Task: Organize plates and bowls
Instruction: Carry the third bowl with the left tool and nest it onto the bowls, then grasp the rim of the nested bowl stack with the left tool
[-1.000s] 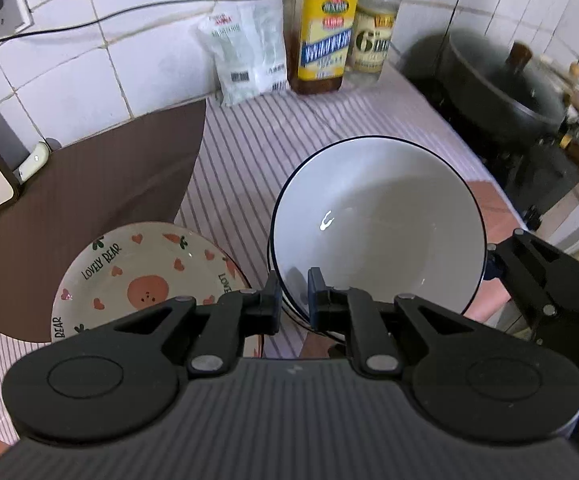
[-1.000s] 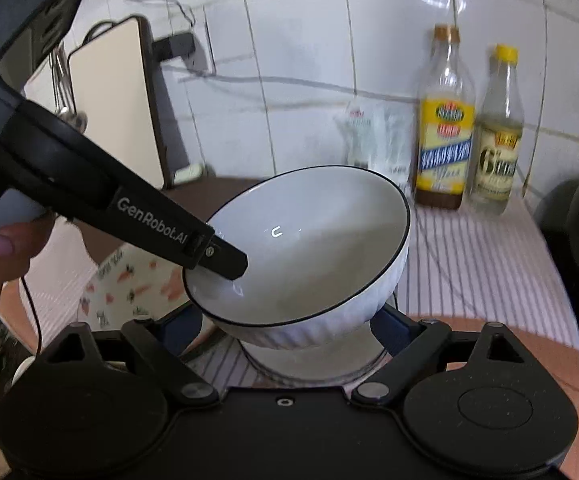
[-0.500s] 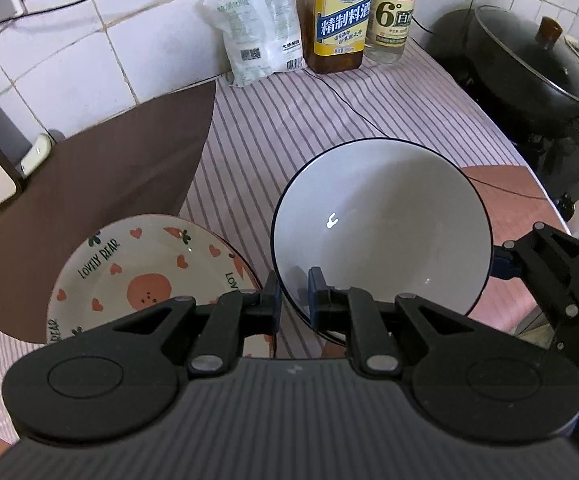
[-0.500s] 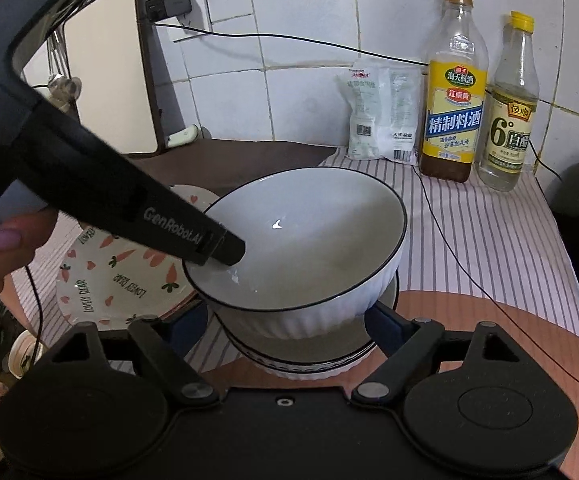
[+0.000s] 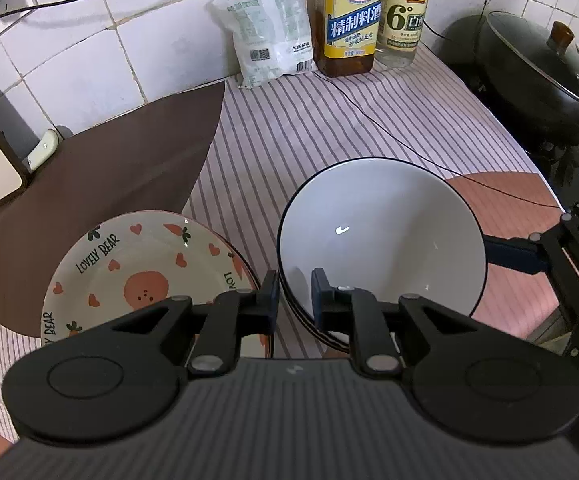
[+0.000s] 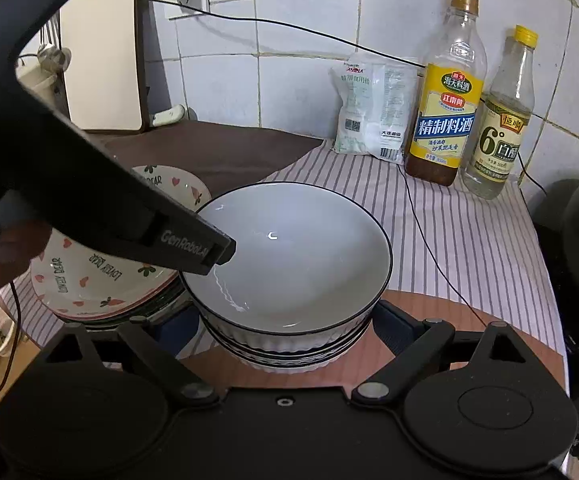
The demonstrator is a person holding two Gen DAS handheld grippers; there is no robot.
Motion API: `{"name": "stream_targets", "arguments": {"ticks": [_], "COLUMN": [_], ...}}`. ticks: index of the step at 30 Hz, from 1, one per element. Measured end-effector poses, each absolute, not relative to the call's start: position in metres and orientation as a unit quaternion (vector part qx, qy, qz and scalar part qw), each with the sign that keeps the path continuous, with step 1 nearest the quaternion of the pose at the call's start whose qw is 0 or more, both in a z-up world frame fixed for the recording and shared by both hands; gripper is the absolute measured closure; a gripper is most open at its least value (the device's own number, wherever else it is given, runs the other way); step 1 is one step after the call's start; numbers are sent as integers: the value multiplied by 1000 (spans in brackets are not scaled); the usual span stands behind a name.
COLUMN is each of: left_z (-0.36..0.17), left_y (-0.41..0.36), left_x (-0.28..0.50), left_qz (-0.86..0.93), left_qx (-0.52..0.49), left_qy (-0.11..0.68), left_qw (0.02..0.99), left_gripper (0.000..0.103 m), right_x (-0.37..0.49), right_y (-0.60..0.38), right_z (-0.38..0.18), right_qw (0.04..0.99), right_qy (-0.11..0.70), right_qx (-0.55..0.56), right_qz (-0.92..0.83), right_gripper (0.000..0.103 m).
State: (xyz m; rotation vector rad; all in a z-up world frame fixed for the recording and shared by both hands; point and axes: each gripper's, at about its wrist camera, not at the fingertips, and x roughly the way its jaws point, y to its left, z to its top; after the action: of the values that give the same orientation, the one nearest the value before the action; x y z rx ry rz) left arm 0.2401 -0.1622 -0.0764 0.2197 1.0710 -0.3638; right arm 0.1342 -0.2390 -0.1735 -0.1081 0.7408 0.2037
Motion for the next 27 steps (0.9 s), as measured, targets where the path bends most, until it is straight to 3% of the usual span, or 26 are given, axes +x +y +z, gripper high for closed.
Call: {"name": "stream_targets", "arguments": {"ticks": [20, 27], "left_z": [-37, -46], "left_y": [-108, -93], "left_x": [212, 184], "left_qz": [-205, -212], "left_qx": [-46, -118], "left_qy": [510, 502], "left_qw": [834, 830], "left_gripper": [85, 73], "right_x": [76, 48], "right_y": [-226, -235], "right_z": [-156, -168], "right_qw": [944, 966], "right_qy": [306, 234], "right_qx": [-98, -90], "right_qz": [78, 68], "right_gripper": [7, 4]}}
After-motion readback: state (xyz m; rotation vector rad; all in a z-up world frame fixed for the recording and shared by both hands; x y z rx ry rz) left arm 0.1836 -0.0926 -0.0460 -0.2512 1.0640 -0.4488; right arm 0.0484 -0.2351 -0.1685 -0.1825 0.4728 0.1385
